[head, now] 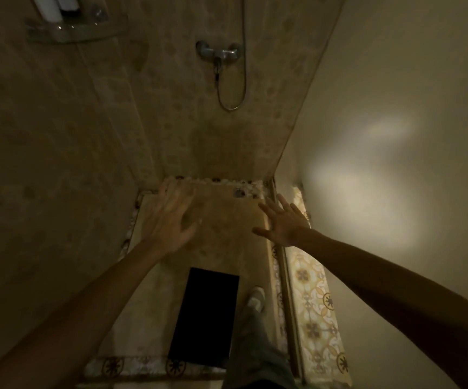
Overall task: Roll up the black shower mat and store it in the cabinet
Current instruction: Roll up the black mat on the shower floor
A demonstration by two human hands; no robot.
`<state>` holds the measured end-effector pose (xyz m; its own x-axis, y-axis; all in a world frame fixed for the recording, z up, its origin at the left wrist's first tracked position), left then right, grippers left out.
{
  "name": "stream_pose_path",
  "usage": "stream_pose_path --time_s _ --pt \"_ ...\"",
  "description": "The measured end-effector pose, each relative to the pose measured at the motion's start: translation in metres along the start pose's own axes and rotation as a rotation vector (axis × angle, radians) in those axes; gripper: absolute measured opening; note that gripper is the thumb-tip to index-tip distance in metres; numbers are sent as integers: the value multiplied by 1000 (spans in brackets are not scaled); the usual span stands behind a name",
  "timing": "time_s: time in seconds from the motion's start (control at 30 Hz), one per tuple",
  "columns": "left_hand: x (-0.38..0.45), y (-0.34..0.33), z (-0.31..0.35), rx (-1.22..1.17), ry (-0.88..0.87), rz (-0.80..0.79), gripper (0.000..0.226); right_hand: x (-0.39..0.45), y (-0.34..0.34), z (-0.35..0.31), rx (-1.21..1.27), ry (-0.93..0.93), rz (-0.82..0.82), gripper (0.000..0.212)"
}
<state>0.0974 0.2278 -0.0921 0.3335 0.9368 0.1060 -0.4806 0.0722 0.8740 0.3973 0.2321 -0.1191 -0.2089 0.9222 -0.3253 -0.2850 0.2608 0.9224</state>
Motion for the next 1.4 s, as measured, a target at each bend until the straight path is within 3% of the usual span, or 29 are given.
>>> stream_pose_path --time_s 0.27,0.4,0.57,0.73,1.03,1.4 --pt "134 -71 -28 3 302 -138 77 134 -14 85 191 137 -38 102" --pt "173 -96 -45 -101 565 -183 74 172 -14 121 191 188 -45 103" --pt "223 -103 -52 -98 553 -150 83 221 -9 149 191 210 -43 100" --pt "261 -103 -80 -150 669 -69 75 304 7 151 115 287 -60 101" --pt "306 -124 -160 -288 942 -35 81 476 40 105 -72 495 -113 102" --pt "199 -116 -171 -380 1340 349 75 541 87 -77 -350 1056 -97 95"
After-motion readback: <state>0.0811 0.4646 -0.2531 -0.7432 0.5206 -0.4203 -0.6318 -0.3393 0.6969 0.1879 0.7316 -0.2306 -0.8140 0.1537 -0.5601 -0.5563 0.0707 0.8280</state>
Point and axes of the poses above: each hand's wrist, its own x-axis towards the middle knuckle, its own y-axis out of the back of the hand, z = x × y, the point moved 6 cm from there along x, towards the middle knuckle, and after that the axes turned 15 degrees about -x, right-handed, at the moved point
